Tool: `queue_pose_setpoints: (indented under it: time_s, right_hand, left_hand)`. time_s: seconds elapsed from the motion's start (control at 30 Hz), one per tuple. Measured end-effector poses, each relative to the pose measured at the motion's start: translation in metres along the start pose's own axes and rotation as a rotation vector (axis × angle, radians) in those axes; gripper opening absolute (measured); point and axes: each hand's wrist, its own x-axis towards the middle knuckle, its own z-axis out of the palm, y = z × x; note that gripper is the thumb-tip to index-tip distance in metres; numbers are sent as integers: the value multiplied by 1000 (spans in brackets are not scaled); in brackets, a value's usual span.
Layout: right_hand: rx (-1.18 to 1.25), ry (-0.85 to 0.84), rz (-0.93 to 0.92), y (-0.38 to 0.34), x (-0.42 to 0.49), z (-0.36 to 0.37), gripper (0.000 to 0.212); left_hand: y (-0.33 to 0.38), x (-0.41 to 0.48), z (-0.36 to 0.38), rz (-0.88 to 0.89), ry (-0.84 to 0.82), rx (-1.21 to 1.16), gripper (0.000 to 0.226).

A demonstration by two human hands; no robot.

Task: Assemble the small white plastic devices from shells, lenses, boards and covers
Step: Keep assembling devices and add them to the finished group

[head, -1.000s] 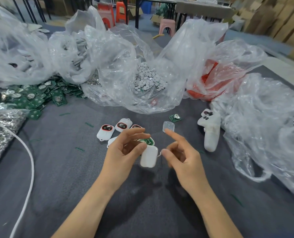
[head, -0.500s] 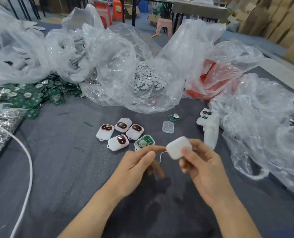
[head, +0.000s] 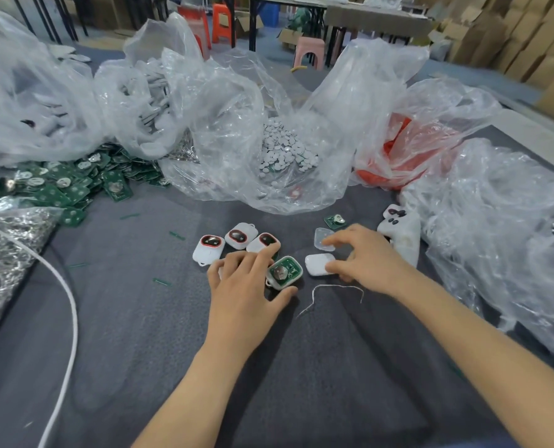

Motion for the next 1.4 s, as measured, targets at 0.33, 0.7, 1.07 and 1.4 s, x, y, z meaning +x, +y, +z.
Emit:
queue_pose_setpoints:
  time_s: [0.33, 0.7, 1.07, 1.4]
  right_hand:
    - [-300, -119, -306, -6, 8, -13, 34]
    - [-134, -201, -433, -39, 6, 6, 38]
    - [-126, -252, -447, -36, 12, 10, 35]
    - [-123, -289, -423, -37, 18, 9, 25]
  left_hand:
    - [-3, 2, -1, 17, -15, -102, 70]
    - [-6, 5, -2, -8, -22, -154, 72]
    - [-6, 5, -2, -2, -20, -198, 75]
    - [-5, 6, -1, -52, 36, -220, 26]
